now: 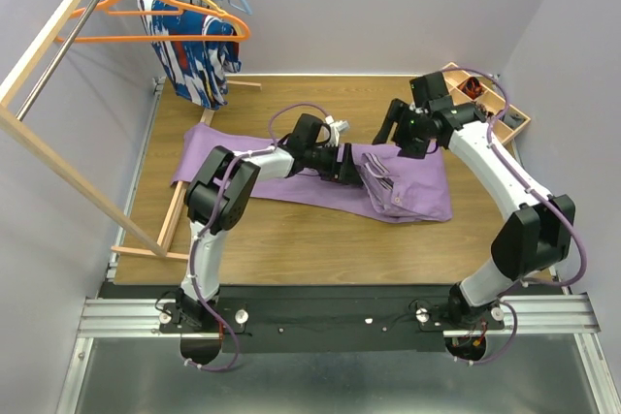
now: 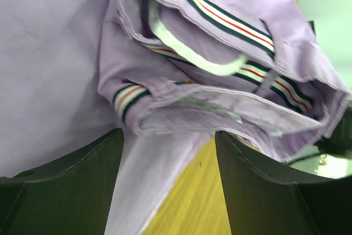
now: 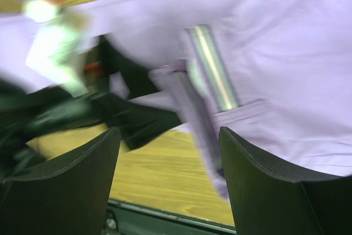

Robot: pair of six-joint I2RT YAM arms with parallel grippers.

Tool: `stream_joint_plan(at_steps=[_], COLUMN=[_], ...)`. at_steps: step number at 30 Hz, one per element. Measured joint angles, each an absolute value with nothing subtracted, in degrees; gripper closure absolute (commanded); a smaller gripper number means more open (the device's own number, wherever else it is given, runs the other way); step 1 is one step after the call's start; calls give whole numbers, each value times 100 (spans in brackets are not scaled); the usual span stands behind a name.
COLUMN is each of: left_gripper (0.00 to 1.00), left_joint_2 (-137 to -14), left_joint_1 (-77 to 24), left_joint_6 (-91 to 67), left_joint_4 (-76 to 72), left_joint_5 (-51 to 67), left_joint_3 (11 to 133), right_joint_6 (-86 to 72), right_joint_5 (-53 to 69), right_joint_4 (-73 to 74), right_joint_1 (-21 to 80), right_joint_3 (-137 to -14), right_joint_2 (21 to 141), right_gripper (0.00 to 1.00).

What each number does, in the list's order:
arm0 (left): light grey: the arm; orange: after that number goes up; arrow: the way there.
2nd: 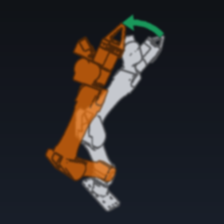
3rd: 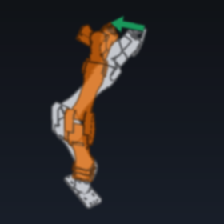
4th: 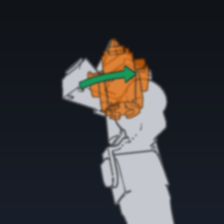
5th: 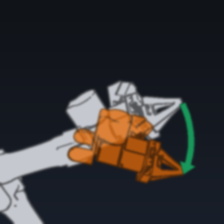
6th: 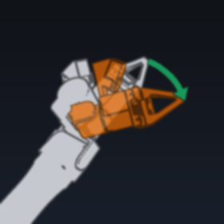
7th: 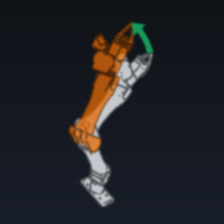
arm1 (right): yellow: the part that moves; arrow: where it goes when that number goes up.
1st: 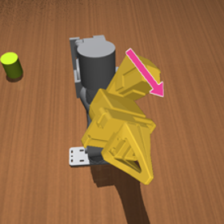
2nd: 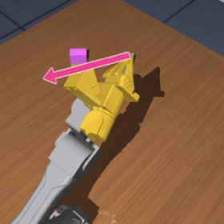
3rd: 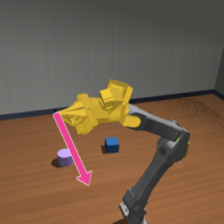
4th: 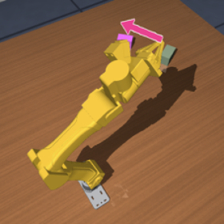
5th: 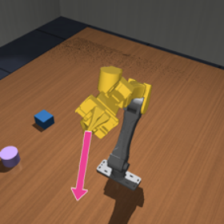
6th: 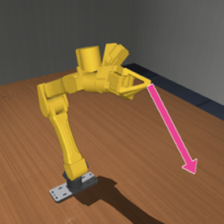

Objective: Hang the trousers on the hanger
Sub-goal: Fold the trousers

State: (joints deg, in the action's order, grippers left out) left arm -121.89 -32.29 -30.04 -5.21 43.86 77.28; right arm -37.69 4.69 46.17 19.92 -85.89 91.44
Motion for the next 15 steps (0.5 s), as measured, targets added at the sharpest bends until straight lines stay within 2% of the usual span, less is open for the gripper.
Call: stream_joint_plan(at_steps=[7,15], left_gripper=[23,23], left_joint_2=[-12001,-12011], left_joint_1=[-3173,-3175], left_joint_6=[-2993,-3341], left_joint_4=[-727,-1144], left_joint_5=[4952,5662], left_joint_3=[7544,7507], right_joint_6=[-3747,-3769], right_joint_5=[451,563], right_joint_4=[4368,3944], right_joint_1=[1457,1426], right_joint_3=[-7575,-6643], right_joint_2=[9216,9262], right_gripper=[20,21])
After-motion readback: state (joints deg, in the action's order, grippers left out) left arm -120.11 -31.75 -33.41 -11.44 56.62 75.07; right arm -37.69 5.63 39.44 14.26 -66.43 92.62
